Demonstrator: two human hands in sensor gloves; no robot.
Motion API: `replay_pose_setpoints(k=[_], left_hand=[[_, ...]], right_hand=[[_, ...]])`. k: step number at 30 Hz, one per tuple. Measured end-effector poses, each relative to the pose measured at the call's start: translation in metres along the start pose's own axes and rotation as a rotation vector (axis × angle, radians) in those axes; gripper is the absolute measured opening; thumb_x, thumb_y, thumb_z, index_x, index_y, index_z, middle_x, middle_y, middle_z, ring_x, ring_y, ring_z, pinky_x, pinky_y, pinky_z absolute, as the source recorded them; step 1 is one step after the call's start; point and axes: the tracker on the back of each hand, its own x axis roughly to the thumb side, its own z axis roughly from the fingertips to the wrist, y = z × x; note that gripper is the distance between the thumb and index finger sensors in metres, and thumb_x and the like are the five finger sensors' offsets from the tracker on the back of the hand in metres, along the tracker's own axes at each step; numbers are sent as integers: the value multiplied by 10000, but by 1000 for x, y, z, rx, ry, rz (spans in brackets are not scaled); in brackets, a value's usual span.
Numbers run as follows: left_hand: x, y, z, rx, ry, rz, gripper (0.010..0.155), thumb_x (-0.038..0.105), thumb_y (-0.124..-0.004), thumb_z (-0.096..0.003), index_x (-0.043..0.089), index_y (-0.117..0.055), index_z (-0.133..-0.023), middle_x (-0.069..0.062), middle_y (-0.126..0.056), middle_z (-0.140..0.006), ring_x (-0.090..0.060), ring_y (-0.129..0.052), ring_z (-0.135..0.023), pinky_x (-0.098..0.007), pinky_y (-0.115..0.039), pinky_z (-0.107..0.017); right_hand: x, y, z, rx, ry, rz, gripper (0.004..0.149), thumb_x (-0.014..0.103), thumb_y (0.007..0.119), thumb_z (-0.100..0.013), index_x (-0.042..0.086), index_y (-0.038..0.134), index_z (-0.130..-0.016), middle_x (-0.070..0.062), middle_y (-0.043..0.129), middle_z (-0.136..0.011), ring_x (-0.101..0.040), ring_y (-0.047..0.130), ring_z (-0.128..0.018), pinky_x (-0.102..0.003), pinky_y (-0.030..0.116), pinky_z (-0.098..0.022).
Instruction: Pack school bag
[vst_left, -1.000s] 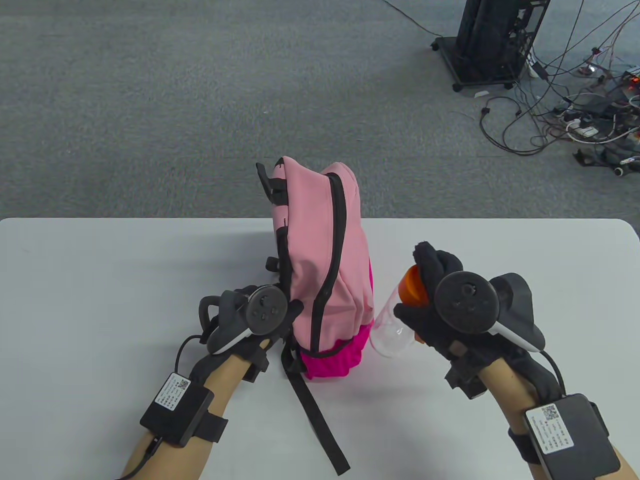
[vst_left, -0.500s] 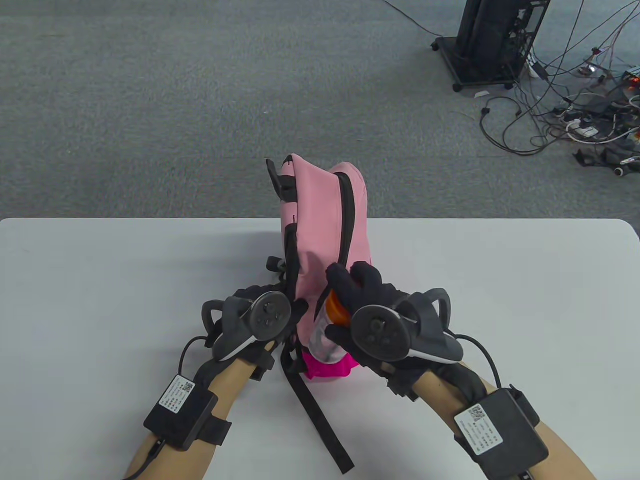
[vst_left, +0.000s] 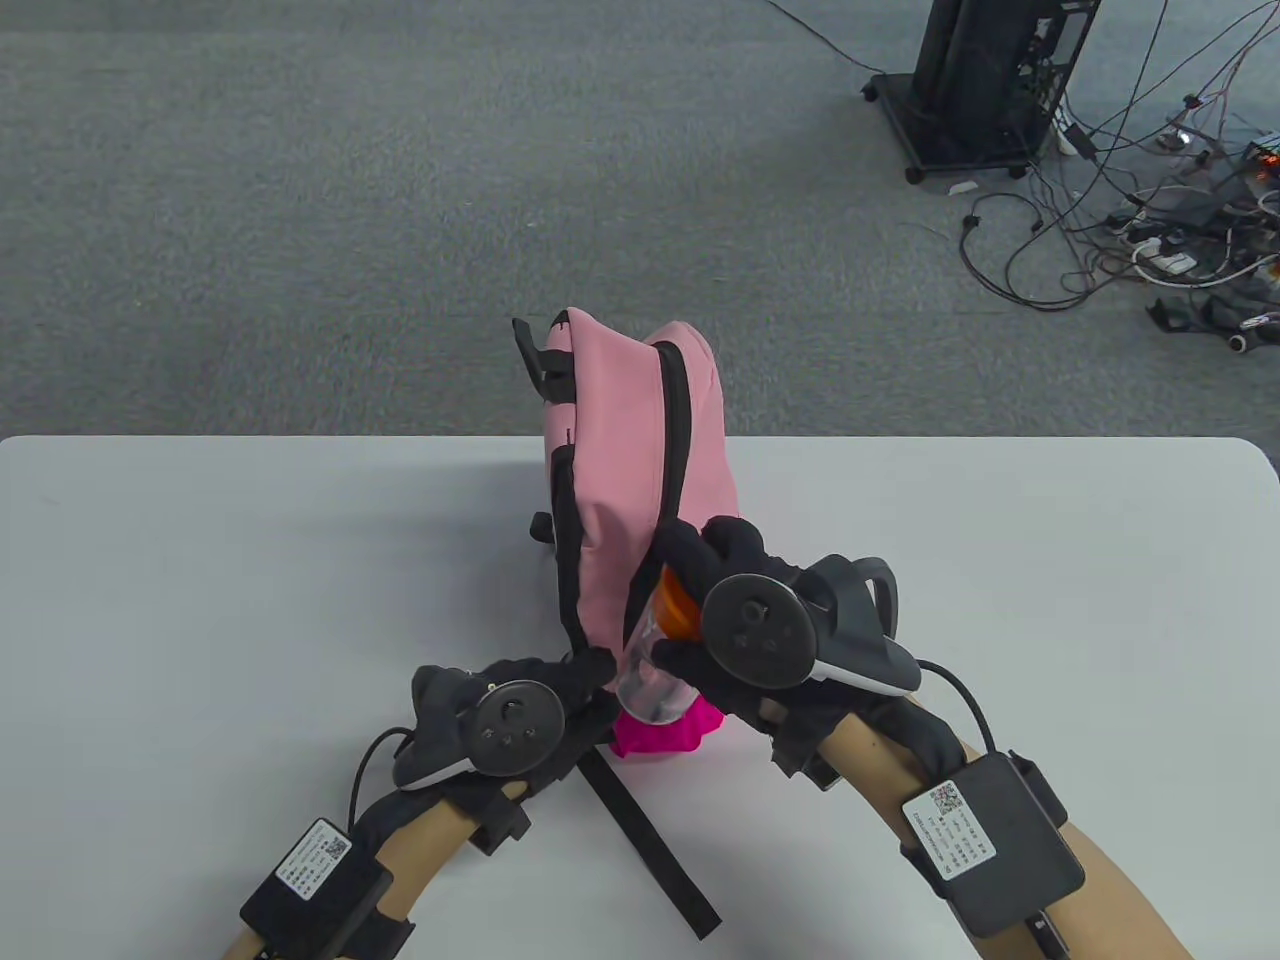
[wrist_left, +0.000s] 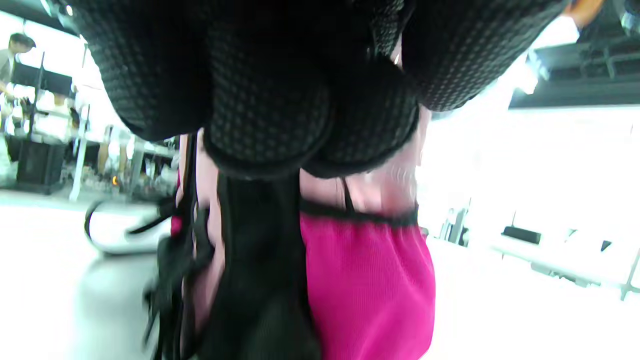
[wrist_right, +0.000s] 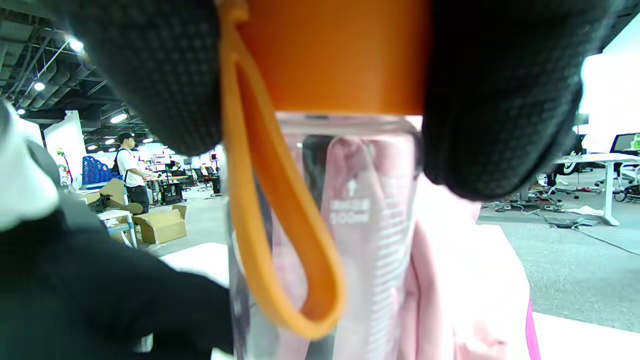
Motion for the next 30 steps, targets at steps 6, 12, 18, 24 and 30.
replay_pose_setpoints(k=[6,12,18,24,30], left_hand=[[0,-41,-10,-162,20,-16,841,473,-777,-512,137,-304,-1121,-54,-1057,-739,-268,-1096,-490,-520,-916,-517],[5,-51,-9,-141,-6,-17,779,453,-784,-512,90,-477,-1130,-67,-1051,-761,-284,-1100,-525,-526,-914,-521],[5,-51,-16,-163,-30,84,601,396,-793,-515,108,-700,-1034,-48,-1070,-721,-281,-1112,-512,-520,-927,-511],[27,-51,-17,-159,-132,-15,551,338,-788,-516,95,-741,-1009,-39,-1078,-719,-265,-1122,-520,-509,-938,-516],[32,-57,-23,-170,-156,47,540,330,-782,-516,68,-768,-989,-54,-1091,-712,-274,-1128,-514,-514,-941,-510]], right_hand=[[0,2,3,-2,-8,26,883,471,938,-433,49,552,-1106,-399,648,-997,-559,1021,-591,-545,988,-388],[-13,2,6,-7,30,-24,879,463,971,-411,73,579,-1095,-398,642,-978,-562,1019,-601,-558,989,-386],[-27,4,7,-49,98,-106,875,450,978,-410,59,587,-1088,-408,642,-964,-571,1023,-582,-557,999,-358],[-27,14,8,-152,118,-103,873,456,978,-411,45,597,-1081,-420,635,-938,-573,1032,-565,-554,1010,-330],[-15,18,6,-151,156,-36,855,473,954,-436,40,594,-1080,-431,636,-924,-564,1037,-551,-548,1011,-318]])
